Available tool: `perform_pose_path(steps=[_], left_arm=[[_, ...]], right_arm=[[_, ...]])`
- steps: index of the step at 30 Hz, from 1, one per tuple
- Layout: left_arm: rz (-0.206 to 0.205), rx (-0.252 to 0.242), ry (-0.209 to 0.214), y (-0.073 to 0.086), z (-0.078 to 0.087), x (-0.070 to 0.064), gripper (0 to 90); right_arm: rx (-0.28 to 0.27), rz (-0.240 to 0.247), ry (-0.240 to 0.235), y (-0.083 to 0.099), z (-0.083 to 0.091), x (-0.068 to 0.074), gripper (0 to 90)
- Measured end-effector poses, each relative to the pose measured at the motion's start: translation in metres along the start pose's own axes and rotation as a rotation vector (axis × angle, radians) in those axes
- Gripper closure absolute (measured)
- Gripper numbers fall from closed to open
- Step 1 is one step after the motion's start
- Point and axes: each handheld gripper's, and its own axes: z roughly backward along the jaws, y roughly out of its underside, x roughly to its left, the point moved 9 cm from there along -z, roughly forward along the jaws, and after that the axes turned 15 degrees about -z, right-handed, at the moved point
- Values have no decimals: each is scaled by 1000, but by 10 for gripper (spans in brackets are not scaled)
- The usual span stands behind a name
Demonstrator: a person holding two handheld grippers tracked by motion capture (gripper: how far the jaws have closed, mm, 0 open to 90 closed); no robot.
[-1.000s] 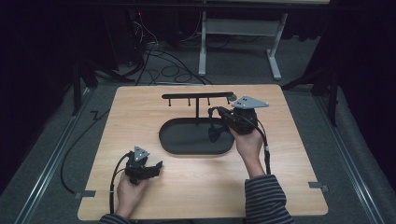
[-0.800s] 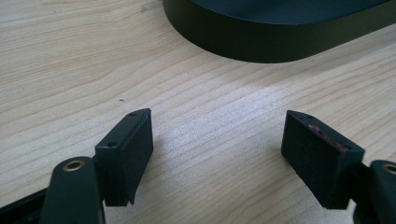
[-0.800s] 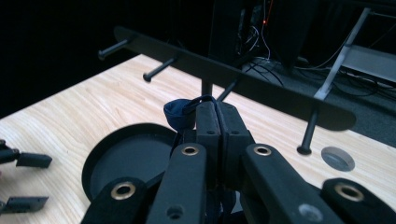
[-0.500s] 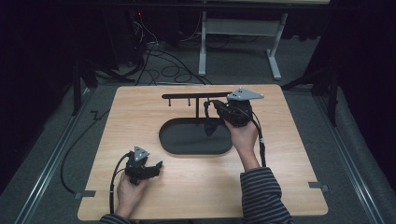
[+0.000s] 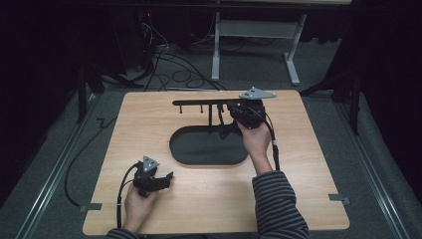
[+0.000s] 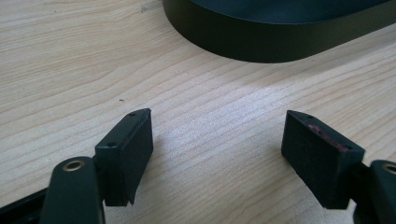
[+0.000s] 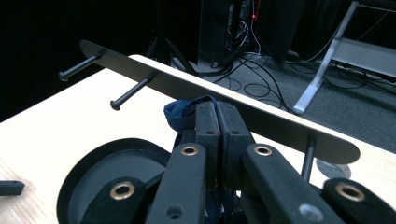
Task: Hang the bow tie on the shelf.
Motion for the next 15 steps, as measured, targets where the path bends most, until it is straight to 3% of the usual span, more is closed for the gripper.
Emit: perform_pose_path(steps=[15], left_arm=[[1,0,0,0,0,0,256]], right_arm=[[32,-12,34,4,-12,-8,878]])
